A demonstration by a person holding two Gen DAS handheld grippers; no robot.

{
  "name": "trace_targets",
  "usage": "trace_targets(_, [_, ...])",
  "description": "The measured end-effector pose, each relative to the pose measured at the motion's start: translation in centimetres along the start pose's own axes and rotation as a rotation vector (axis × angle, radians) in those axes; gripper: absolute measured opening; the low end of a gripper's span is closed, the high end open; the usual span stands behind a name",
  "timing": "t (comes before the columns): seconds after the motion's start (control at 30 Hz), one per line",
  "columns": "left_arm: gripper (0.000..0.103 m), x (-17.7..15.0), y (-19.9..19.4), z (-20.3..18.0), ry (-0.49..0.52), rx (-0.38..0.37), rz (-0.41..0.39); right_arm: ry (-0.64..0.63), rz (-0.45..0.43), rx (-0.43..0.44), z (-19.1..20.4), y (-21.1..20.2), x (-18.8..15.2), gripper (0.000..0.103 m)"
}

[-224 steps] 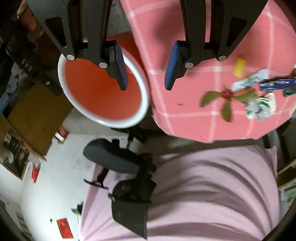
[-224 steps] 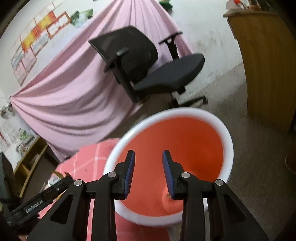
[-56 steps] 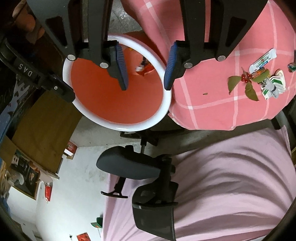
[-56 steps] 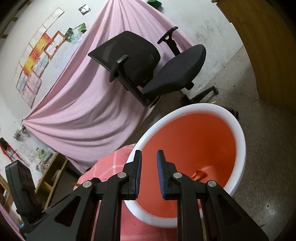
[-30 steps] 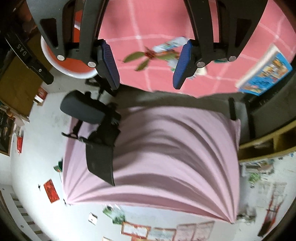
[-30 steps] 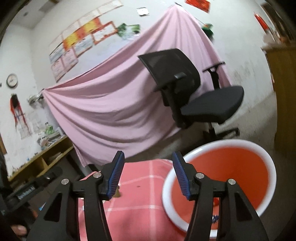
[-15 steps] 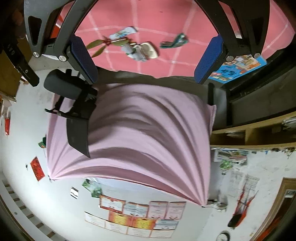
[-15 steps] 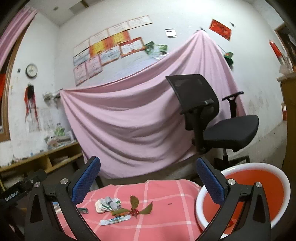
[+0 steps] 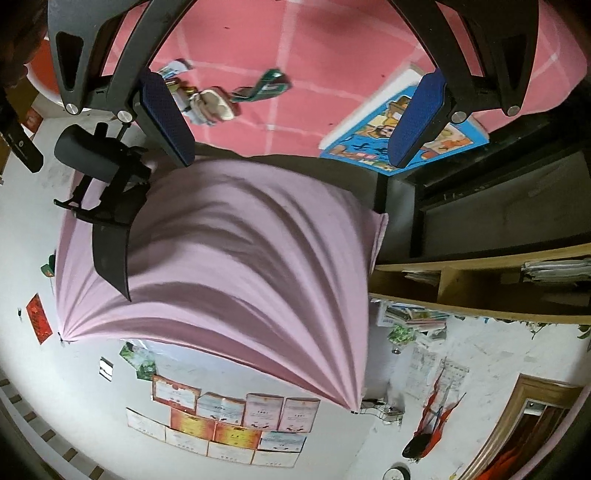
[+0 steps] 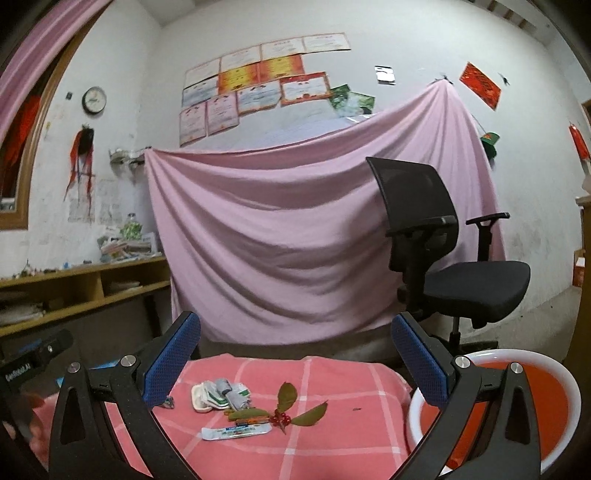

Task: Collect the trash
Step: 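Return both tools to the table above the remaining trash, then grasp the green wrapper with left tool while right tool reaches the leafy sprig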

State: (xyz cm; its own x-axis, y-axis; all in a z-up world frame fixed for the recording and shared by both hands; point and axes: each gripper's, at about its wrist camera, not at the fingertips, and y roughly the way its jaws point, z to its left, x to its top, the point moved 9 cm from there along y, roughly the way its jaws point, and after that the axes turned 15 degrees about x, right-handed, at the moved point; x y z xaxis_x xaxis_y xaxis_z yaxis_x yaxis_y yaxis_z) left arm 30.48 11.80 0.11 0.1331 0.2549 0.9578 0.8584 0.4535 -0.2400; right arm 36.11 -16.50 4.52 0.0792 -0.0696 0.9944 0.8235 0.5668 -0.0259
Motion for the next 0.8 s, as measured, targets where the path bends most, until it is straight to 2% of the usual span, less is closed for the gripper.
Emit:
trace_targets(0.13, [0.102,-0.4,0.9,0.2,0.011,0.004,0.020,-0.054,0.029,0.019,1.4,1.1,-0.6,0.103])
trace_targets(0.3, [0.102,-1.4,2.1,-0.2,0.031,-0.011,0.077,-0.091,0.084,0.004,1.6,2.1,-1.6,0.103])
trace_targets(0.37, [0.102,-1.9,2.8,-0.5,0.044,-0.012,0.118,-0.076,0.122,-0.007,1.1,2.7,-2.4,0.103])
trace_targets(0.57, [0.102,-5.1,6.2,-1.9,0.101,-0.028,0.332,0.036,0.321,0.000,-0.9,5.4,-5.9,0.103])
trace_targets(0.77, [0.101,-7.2,7.3,-4.0,0.161,-0.080,0.432,0.127,0.426,-0.007,-2.2,6.5,-7.9,0.103])
trace_targets(0.8, [0.098,-7.4,7.6,-4.5,0.172,-0.097,0.443,0.138,0.446,-0.009,-2.3,6.7,-8.2,0.103])
